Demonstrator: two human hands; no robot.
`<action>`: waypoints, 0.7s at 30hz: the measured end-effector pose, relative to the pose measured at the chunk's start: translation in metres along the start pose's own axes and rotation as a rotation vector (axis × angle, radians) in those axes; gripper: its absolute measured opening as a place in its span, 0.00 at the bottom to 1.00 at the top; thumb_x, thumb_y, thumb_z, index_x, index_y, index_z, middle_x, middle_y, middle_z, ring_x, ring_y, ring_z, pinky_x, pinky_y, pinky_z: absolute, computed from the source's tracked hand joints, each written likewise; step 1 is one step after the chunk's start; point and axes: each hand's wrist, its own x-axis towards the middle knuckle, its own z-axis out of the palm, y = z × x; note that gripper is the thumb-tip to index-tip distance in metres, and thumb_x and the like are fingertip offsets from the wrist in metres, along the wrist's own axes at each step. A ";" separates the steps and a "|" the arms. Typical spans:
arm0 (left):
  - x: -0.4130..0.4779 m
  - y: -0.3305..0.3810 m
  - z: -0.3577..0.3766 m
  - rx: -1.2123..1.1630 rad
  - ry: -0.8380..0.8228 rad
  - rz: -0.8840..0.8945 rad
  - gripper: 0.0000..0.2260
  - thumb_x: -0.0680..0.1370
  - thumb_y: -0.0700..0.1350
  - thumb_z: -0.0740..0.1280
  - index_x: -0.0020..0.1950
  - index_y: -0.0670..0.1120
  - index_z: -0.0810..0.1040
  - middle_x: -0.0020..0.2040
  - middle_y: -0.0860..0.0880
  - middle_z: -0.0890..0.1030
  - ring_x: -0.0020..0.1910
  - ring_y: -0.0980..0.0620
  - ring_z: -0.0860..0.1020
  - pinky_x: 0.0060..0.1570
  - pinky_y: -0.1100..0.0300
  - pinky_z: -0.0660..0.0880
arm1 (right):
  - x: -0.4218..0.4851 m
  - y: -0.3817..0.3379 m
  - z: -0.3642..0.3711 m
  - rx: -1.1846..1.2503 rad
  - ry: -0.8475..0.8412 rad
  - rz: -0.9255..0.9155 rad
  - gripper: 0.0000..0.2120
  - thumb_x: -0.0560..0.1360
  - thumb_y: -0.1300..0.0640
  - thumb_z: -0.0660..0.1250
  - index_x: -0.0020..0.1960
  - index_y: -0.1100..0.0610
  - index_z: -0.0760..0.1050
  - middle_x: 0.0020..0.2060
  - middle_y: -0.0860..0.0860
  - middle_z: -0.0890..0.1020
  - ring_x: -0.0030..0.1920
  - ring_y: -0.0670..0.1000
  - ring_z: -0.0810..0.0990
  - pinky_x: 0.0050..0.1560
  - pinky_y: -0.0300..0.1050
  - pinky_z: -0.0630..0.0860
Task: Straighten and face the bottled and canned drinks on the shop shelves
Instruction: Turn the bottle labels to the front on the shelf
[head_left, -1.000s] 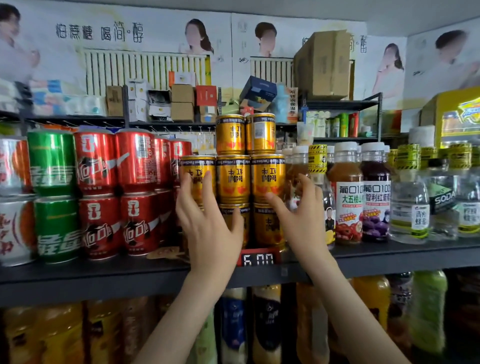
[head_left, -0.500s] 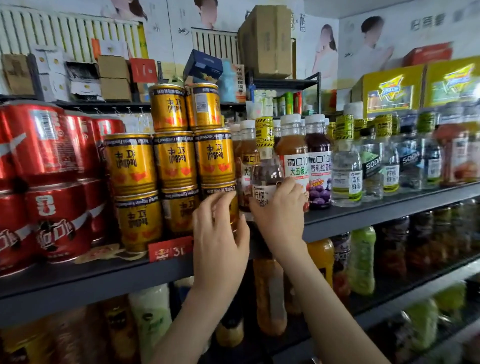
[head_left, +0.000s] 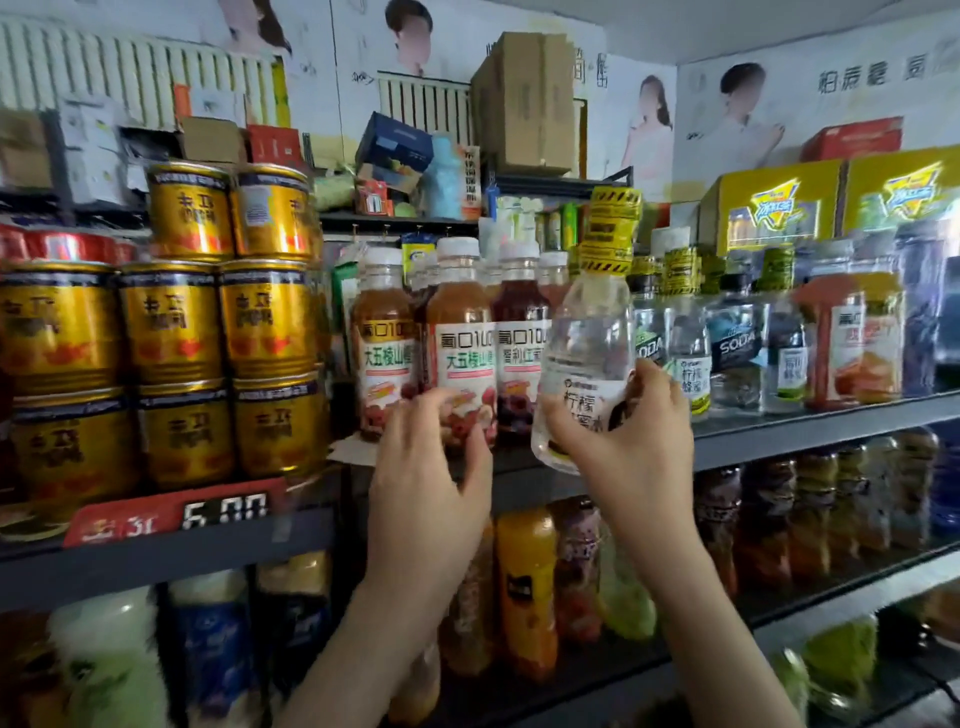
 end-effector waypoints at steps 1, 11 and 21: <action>0.001 0.012 0.017 0.021 -0.016 -0.034 0.15 0.77 0.49 0.64 0.62 0.48 0.71 0.57 0.51 0.73 0.54 0.52 0.75 0.50 0.59 0.74 | 0.008 0.013 -0.012 0.008 -0.001 -0.014 0.27 0.67 0.45 0.74 0.59 0.54 0.68 0.44 0.41 0.66 0.51 0.45 0.65 0.51 0.36 0.62; 0.032 0.091 0.144 0.198 0.001 -0.194 0.26 0.77 0.50 0.64 0.72 0.42 0.61 0.67 0.44 0.66 0.67 0.45 0.65 0.64 0.55 0.65 | 0.076 0.123 -0.079 0.067 -0.058 -0.004 0.34 0.63 0.47 0.76 0.62 0.61 0.69 0.49 0.49 0.71 0.53 0.48 0.69 0.47 0.34 0.61; 0.054 0.118 0.205 0.547 0.095 0.099 0.31 0.71 0.50 0.72 0.69 0.37 0.69 0.64 0.40 0.76 0.63 0.41 0.68 0.62 0.48 0.65 | 0.103 0.159 -0.090 0.092 -0.046 0.024 0.33 0.64 0.50 0.78 0.62 0.60 0.68 0.47 0.48 0.69 0.50 0.47 0.68 0.45 0.32 0.60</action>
